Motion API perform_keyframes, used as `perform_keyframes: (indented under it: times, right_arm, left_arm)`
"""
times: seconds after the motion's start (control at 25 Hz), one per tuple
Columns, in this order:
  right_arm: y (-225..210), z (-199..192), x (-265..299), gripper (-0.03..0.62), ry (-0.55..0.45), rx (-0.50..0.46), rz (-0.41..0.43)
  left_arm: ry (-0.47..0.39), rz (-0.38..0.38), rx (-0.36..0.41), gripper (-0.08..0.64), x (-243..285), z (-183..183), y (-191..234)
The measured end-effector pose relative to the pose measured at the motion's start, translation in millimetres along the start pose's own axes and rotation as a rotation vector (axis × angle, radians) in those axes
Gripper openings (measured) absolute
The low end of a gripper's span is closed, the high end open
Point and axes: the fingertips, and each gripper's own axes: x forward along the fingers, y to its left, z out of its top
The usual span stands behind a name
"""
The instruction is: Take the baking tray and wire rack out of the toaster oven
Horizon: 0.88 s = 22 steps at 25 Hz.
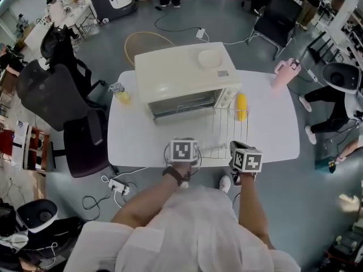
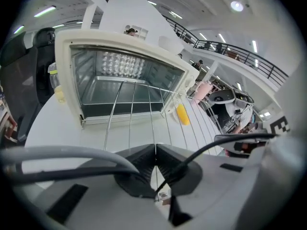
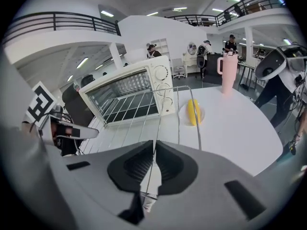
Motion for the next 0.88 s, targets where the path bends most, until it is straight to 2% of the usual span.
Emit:
perform_keyframes:
  times: [0.24,0.72,0.88]
  right_arm:
    - [-48.5,-2.3,-10.5,0.018,0.006,0.032,0.005]
    - [-182.0,-1.5,-22.5,0.017,0.081,-0.044,0.104]
    - [-231.6,1.9,-24.0,0.017,0.082,-0.054,0.127]
  left_arm:
    - [0.022,-0.007,0.005,0.011,23.8,1.7,-43.1]
    - [0.024,0.048,-0.128,0.011,84.9,-13.5,-159.8]
    - [0.017,0.057,-0.141,0.011,113.7,-10.8,-200.4]
